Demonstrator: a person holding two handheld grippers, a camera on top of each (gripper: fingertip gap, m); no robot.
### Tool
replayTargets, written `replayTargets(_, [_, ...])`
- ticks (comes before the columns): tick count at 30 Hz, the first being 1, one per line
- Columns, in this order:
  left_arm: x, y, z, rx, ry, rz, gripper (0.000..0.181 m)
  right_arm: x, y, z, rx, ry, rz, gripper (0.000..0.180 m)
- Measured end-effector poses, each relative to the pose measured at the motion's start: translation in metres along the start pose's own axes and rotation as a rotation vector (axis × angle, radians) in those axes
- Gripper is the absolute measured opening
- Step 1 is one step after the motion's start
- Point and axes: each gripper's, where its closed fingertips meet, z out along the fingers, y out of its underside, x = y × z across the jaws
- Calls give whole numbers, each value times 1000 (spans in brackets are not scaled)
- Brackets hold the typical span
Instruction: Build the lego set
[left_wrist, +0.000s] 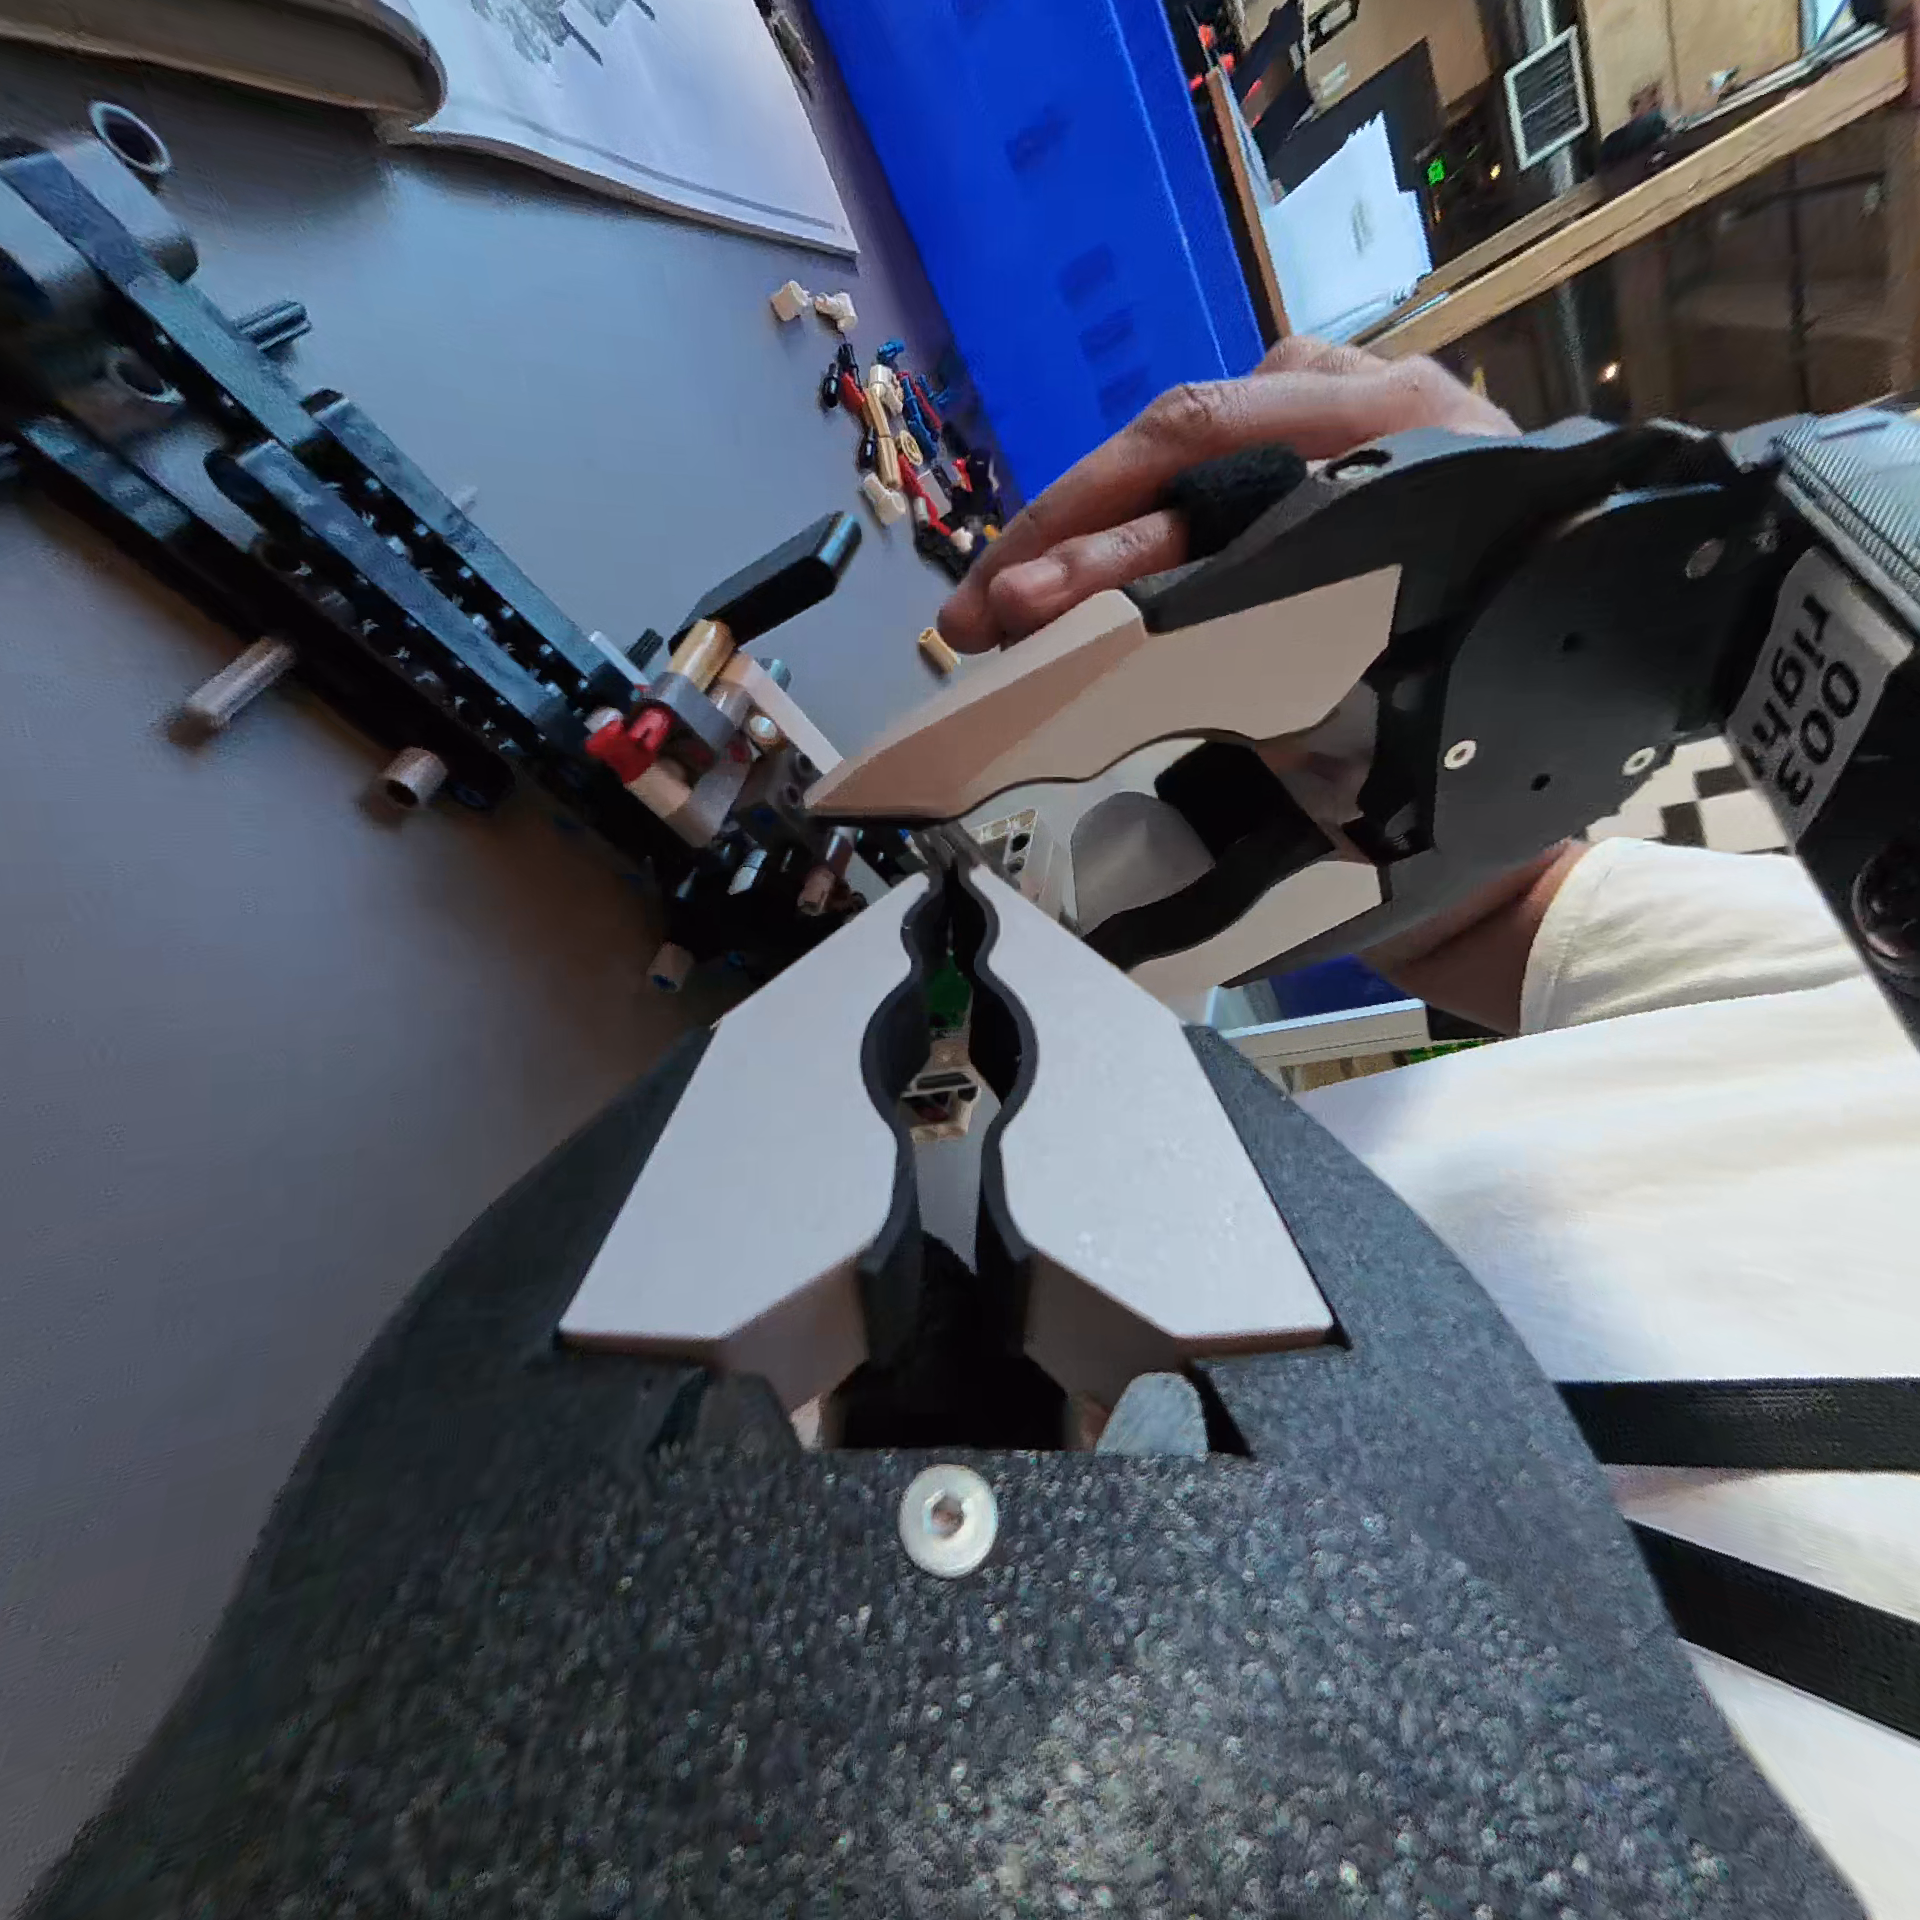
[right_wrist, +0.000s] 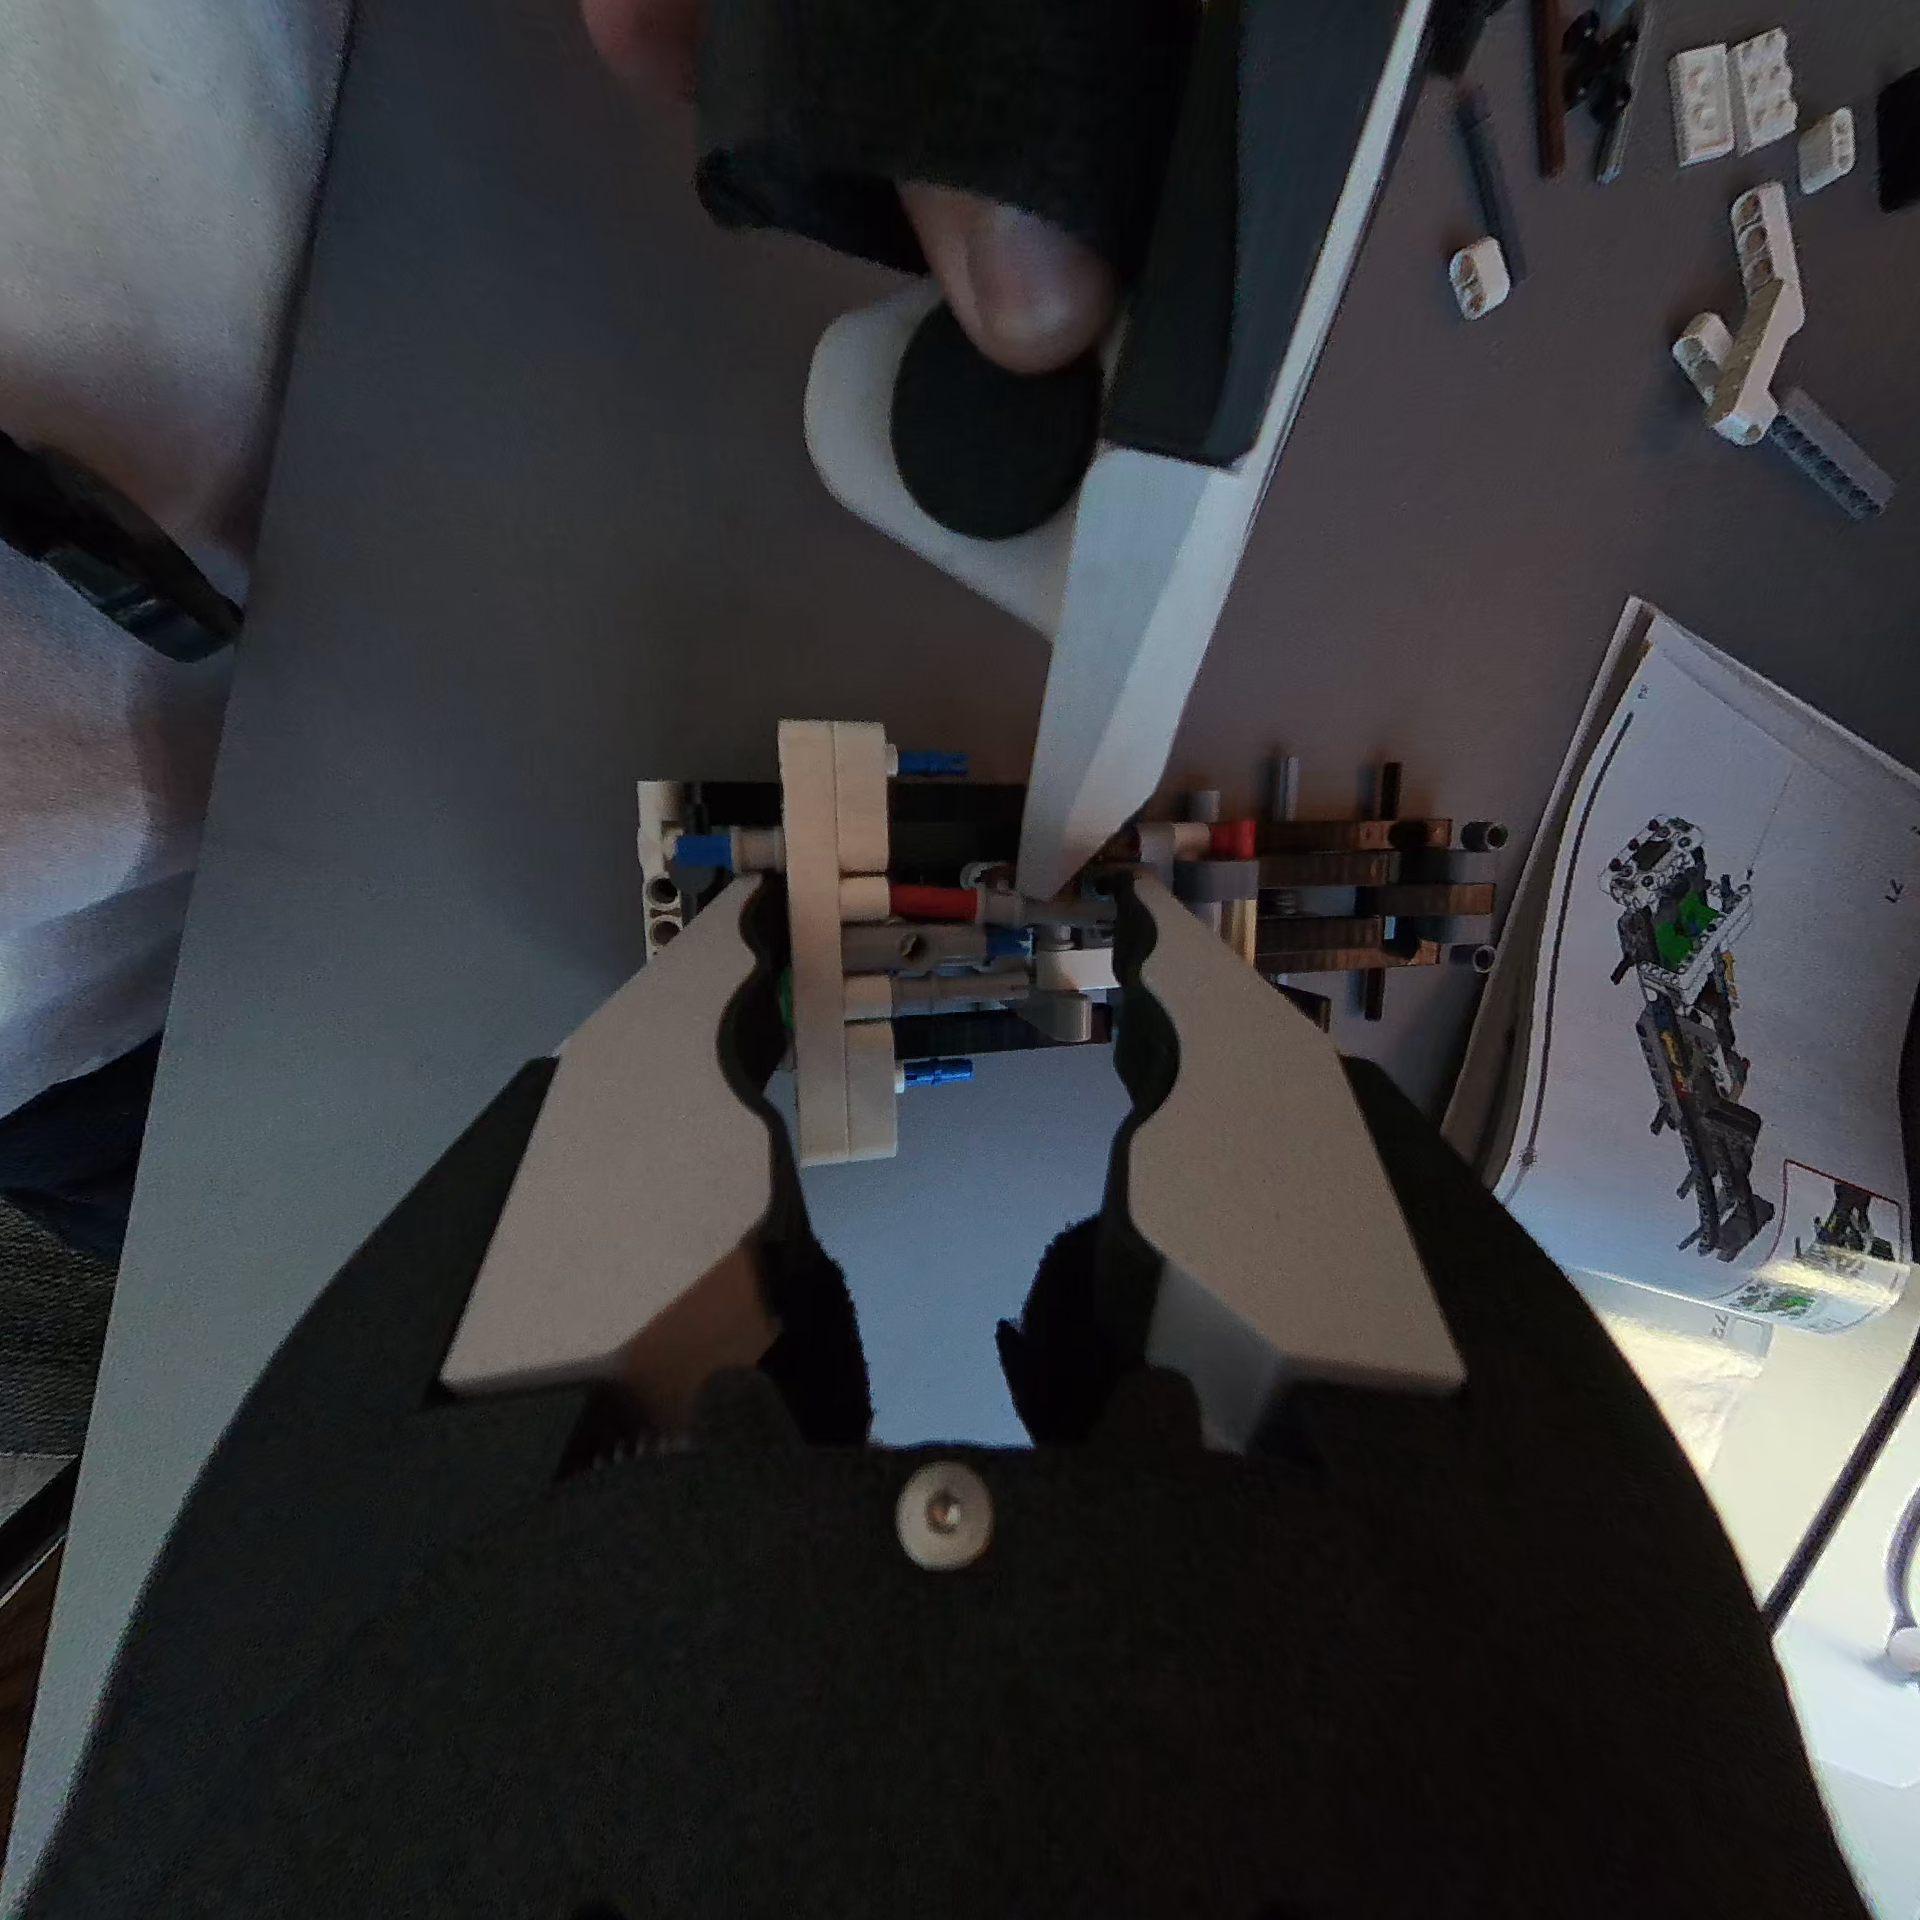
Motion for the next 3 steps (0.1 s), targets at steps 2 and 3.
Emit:
replayTargets(2, [4, 2, 1, -9, -9, 29, 0, 2, 1, 0, -6, 11, -2, 61])
replayTargets(3, [5, 3, 1, -7, -11, 32, 0, 2, 1, 0, -9, 13, -6, 61])
